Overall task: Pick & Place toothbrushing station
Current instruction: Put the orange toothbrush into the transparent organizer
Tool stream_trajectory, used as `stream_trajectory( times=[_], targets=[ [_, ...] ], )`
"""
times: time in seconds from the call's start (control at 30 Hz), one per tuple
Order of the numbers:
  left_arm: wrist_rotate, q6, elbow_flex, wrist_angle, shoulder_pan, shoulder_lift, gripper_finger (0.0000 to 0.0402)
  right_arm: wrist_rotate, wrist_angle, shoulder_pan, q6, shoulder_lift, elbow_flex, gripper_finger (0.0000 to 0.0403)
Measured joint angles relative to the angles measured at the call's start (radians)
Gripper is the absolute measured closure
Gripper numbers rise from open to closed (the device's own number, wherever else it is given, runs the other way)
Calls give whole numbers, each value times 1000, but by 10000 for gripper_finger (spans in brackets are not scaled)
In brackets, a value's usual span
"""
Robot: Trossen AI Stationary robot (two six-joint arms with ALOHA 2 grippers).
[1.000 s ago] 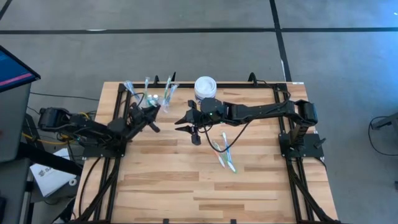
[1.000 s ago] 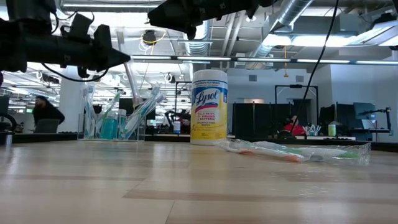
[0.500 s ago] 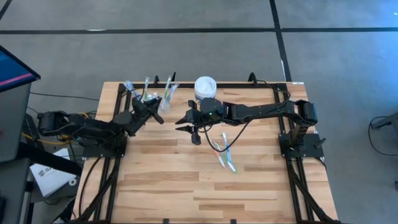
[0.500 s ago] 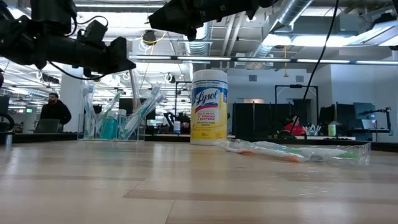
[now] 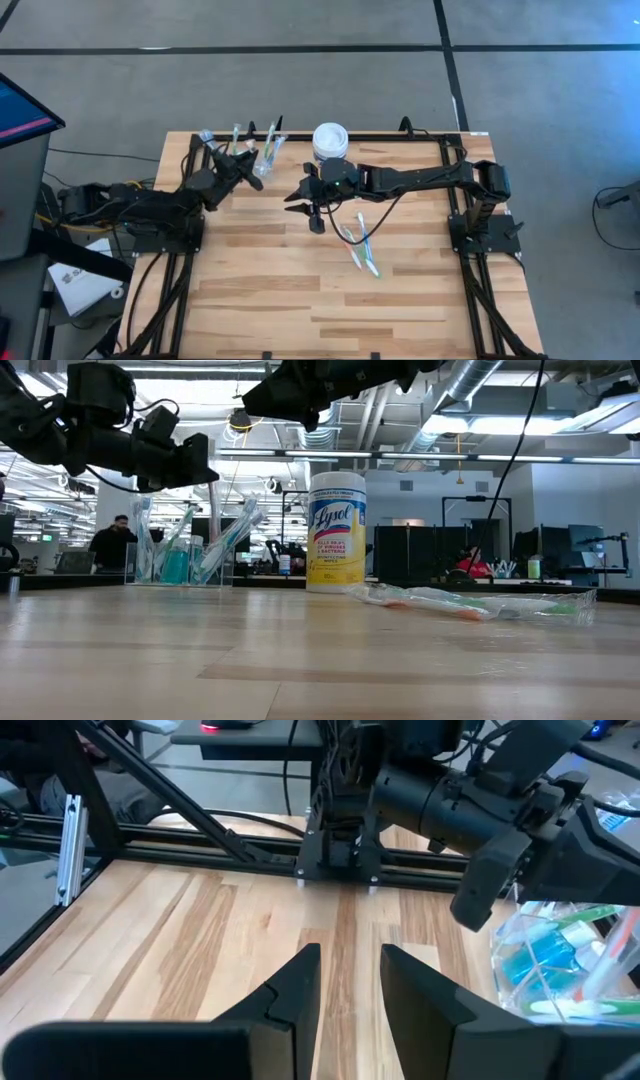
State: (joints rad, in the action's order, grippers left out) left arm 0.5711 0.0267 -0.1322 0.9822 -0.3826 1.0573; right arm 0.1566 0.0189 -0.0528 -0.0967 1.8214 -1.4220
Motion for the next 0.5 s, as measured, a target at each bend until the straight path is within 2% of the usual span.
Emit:
stream_trajectory(
  times=[0.5],
  targets=[
    [-47, 8, 0, -57, -46, 0, 380, 0, -1, 0, 0, 0, 0, 305]
  ],
)
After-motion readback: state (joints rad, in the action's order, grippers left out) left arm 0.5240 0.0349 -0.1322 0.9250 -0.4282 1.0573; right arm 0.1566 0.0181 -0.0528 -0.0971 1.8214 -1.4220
